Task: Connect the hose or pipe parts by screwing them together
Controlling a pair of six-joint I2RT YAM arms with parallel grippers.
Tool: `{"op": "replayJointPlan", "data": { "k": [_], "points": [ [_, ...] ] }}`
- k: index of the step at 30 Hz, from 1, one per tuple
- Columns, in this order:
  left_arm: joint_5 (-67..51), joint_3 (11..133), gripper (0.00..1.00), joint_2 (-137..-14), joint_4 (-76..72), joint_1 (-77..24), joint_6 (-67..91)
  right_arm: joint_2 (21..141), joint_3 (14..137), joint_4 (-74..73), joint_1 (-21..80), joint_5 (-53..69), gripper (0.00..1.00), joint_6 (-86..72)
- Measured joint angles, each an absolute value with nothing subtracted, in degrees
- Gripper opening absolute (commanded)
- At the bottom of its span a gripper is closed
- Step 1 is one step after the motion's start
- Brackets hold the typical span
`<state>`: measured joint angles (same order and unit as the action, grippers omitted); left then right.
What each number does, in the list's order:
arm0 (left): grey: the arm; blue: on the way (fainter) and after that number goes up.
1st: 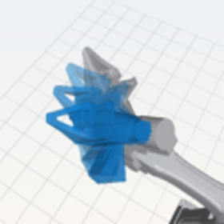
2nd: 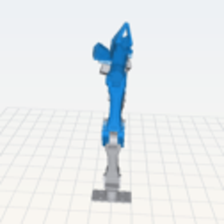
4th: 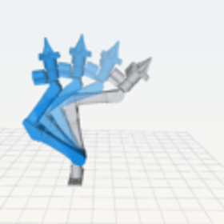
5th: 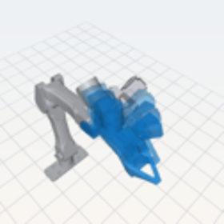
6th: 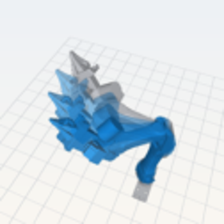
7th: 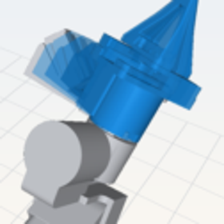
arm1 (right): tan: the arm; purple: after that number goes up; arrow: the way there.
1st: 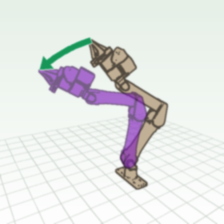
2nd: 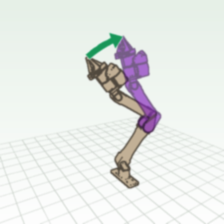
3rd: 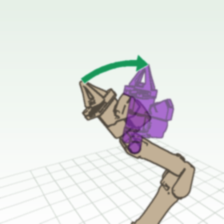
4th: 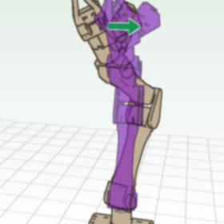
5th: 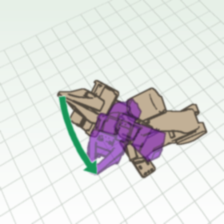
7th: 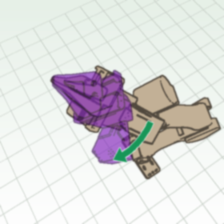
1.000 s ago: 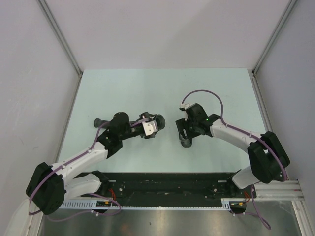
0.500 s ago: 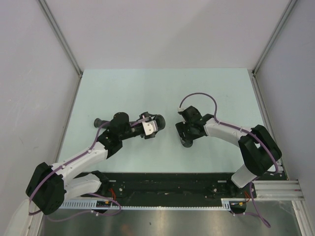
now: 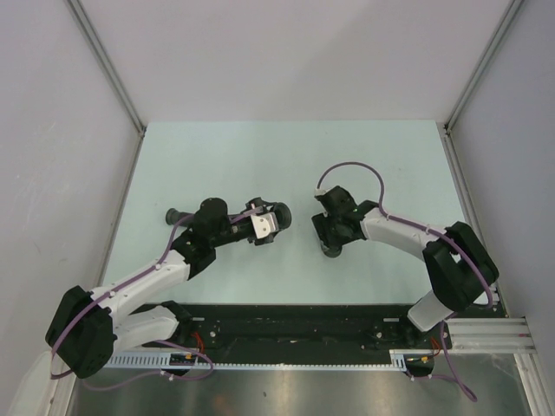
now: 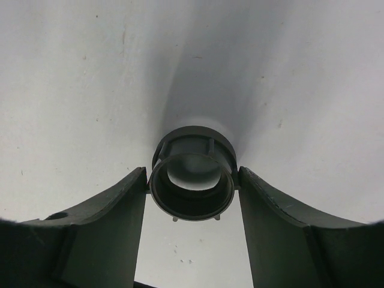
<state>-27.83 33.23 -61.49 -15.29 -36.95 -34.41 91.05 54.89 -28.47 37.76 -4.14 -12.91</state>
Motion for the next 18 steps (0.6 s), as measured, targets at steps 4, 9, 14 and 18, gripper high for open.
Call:
{"op": "replayJointPlan", "data": {
  "k": [4, 9, 14, 18],
  "points": [
    [-28.3, 33.2, 0.0, -61.5, -15.3, -37.0, -34.2, 86.4, 54.6, -26.5, 35.6, -2.7, 0.29, -9.5],
    [-29.2, 33.2, 0.0, -61.5, -15.2, -37.0, -33.5, 71.2, 49.2, -9.8, 31.4, 7.0, 0.31, -3.2],
    [-31.0, 33.2, 0.0, -61.5, -15.2, -37.0, -33.2, 62.3, 42.3, 9.4, 30.6, 20.6, 0.32, 3.5],
    [-32.8, 33.2, 0.0, -61.5, -15.2, -37.0, -33.0, 62.8, 39.5, 18.1, 29.8, 31.6, 0.32, 8.3]
  ]
}}
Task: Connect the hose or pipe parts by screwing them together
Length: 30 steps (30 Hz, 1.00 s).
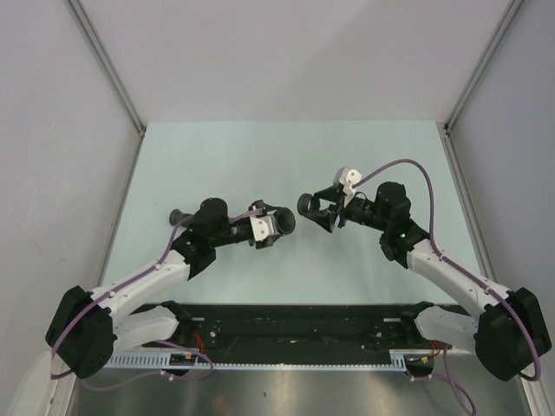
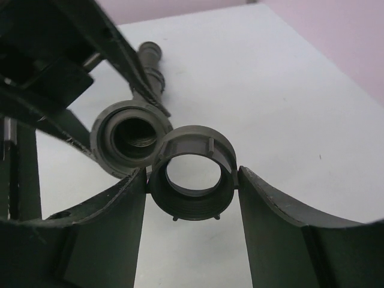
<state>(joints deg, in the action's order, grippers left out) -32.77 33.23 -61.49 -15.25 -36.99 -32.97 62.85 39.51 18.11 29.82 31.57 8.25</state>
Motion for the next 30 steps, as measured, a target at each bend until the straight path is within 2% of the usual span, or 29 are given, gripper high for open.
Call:
{"op": "replayJointPlan", "data": {
  "k": [6, 12, 24, 30],
  "points": [
    [-34.3, 33.2, 0.0, -61.4, -15.2, -37.0, -32.9, 65.3, 37.5, 25.2, 28.2, 48.1, 0.31, 18.5],
    [-34.9, 33.2, 0.0, -61.2, -15.2, -37.0, -32.9, 66.2, 37.5, 28.3, 28.8, 54.7, 0.3, 25.4],
    [-35.3, 33.2, 0.0, -61.3, -14.3, -37.0, -33.0, 70.3, 42.9, 16.8, 34.8, 53.6, 0.27, 40.8],
    [-35.0, 33.2, 0.0, -61.7, -13.6, -37.0, -33.0, 72.0, 46.2, 10.6, 35.9, 50.8, 0.29, 46.4]
  ]
}}
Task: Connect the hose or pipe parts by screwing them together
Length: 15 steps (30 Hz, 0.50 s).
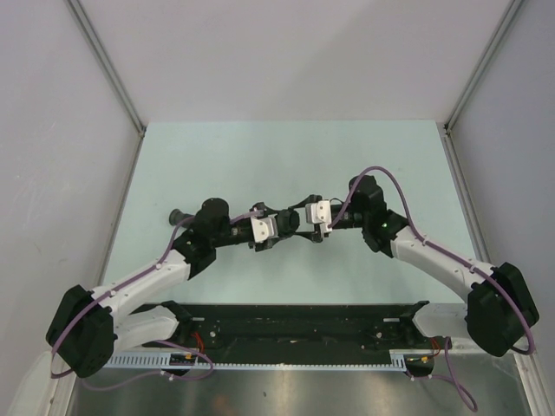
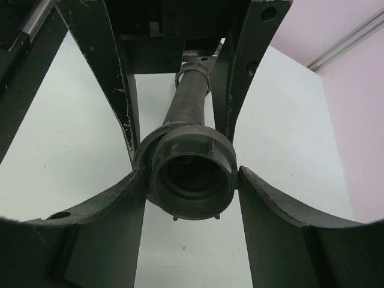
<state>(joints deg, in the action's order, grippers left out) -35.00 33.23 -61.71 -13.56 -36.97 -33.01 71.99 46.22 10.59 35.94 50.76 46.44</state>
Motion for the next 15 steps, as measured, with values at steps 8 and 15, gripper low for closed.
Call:
{"op": "replayJointPlan", "data": {
  "k": [8, 15],
  "points": [
    [-34.6, 33.2, 0.0, -62.0, -12.7, -36.9, -33.1, 72.8, 49.4, 0.7, 37.3, 48.1, 0.26, 52.5],
    [-34.7, 33.2, 0.0, -62.7, -12.5, -36.9, -33.5, 74.1, 52.4, -5.7, 37.9, 47.1, 0.24, 55.8]
  ]
}}
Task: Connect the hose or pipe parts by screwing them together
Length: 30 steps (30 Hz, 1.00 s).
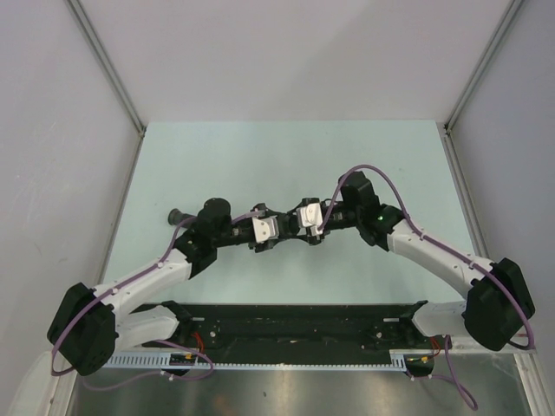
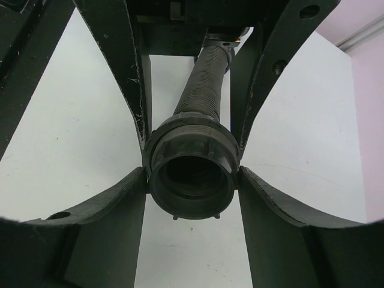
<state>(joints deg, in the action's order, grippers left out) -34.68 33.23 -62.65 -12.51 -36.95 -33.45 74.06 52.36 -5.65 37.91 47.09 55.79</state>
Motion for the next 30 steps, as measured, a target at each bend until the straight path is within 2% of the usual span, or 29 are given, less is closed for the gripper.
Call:
{"op": "replayJointPlan", "data": {
  "k": [14, 18, 30],
  "points": [
    [-33.4, 33.2, 0.0, -63.0, -9.6, -36.9, -33.6, 76.6, 53.1, -6.6, 39.1, 45.4, 0.2, 55.7],
    [-32.7, 33.2, 0.0, -63.3, -8.6, -36.9, -33.6, 77.6, 53.2, -6.5, 39.8, 43.8, 0.15, 54.9],
    [-30.9, 33.2, 0.0, -63.6, -8.1, -37.0, -34.5, 78.3, 53.3, -5.1, 40.7, 40.3, 0.15, 50.5]
  ]
}}
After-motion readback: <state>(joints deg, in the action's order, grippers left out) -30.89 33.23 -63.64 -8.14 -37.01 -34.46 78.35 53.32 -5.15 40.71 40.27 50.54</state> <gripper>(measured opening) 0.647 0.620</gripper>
